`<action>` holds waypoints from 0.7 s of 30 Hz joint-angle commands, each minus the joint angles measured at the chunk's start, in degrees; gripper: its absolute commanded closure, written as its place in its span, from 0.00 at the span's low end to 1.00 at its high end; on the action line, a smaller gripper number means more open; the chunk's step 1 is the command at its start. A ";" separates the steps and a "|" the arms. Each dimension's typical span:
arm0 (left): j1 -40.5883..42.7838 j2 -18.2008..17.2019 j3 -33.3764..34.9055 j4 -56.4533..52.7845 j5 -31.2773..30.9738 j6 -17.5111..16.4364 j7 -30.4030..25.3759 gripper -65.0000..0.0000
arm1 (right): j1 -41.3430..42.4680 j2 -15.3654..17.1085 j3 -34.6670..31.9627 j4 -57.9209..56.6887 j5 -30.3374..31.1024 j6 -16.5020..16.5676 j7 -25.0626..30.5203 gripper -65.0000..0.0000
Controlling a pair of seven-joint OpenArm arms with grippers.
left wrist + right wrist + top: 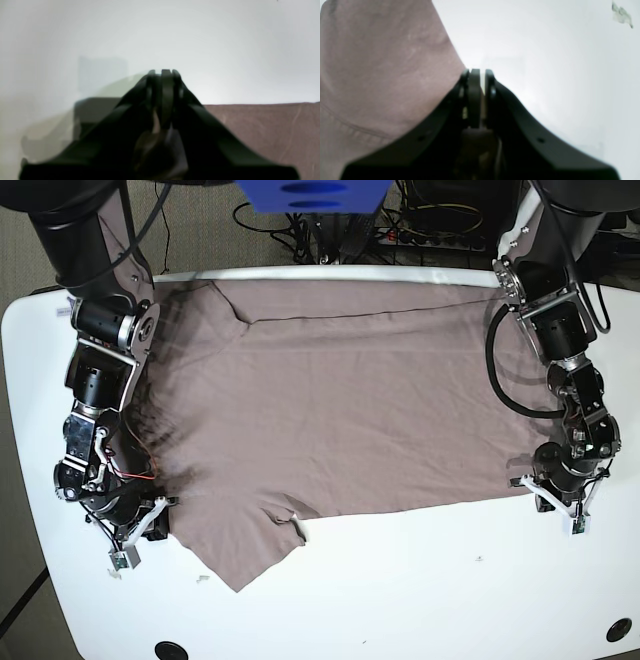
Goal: Fold the T-shirt properly
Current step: 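Hold the side edges with both grippers and adjust the grip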
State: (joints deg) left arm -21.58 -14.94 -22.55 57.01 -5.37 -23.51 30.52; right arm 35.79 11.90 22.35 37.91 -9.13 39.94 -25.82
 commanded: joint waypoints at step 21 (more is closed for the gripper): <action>-1.17 -0.55 -0.06 2.20 0.25 0.51 0.55 0.97 | 2.53 0.32 -0.20 1.26 0.79 0.06 2.78 0.90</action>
State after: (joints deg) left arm -21.28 -14.48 -22.57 58.74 -4.84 -23.31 32.18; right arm 36.18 11.57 22.33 37.32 -9.10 39.55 -23.05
